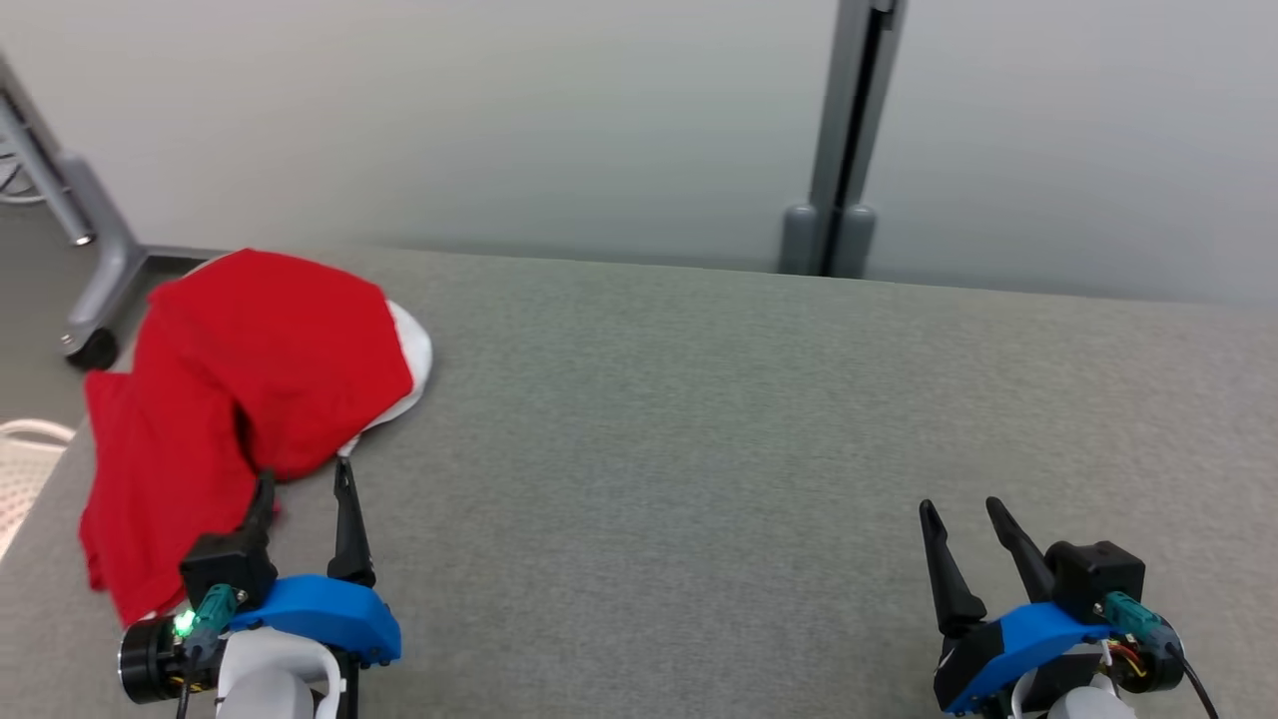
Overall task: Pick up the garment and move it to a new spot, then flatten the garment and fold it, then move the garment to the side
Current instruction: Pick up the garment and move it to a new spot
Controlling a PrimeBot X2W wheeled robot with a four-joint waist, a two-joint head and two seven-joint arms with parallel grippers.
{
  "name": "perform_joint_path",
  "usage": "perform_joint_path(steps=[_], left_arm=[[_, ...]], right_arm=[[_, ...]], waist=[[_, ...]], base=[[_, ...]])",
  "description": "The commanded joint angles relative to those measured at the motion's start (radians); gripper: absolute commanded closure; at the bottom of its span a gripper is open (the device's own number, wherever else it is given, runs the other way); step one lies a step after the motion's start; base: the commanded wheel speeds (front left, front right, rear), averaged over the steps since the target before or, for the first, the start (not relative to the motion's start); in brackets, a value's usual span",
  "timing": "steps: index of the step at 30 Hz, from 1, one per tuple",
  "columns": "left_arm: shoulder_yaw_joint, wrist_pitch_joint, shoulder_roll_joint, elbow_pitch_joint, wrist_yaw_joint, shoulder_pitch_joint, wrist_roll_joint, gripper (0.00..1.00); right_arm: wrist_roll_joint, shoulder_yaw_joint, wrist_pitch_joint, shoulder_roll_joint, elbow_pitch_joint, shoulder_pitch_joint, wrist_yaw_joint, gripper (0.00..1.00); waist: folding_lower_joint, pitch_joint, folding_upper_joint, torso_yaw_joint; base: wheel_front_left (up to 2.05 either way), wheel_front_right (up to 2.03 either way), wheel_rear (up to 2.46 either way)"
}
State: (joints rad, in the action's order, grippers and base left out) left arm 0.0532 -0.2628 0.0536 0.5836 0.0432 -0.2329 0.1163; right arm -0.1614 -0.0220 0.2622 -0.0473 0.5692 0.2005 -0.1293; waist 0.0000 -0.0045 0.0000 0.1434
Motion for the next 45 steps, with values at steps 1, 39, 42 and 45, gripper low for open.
perform_joint_path(steps=[1, 39, 42, 45], left_arm=[[0.005, -0.003, 0.002, -0.008, -0.006, -0.014, 0.003, 0.00], [0.119, -0.003, 0.014, -0.184, -0.020, 0.015, 0.005, 0.00], [0.139, -0.003, 0.032, -0.169, -0.010, -0.053, 0.018, 0.00], [0.166, -0.003, 0.068, -0.144, -0.001, -0.152, 0.031, 0.00]], right_arm=[[-0.002, 0.001, 0.004, -0.006, -0.001, 0.013, -0.003, 0.00], [0.041, 0.010, 0.004, -0.006, -0.045, 0.051, -0.002, 0.00], [0.060, 0.016, 0.004, -0.006, -0.069, 0.067, -0.003, 0.00], [0.086, 0.011, 0.004, -0.006, -0.100, 0.090, -0.002, 0.00]], waist=[[0.0000, 0.015, 0.0000, 0.031], [0.0000, 0.091, 0.0000, 0.234], [0.0000, 0.122, 0.0000, 0.204], [0.0000, 0.165, 0.0000, 0.162]], base=[[0.00, 0.00, 0.00], [0.00, 0.00, 0.00], [0.00, 0.00, 0.00], [0.00, 0.00, 0.00]])
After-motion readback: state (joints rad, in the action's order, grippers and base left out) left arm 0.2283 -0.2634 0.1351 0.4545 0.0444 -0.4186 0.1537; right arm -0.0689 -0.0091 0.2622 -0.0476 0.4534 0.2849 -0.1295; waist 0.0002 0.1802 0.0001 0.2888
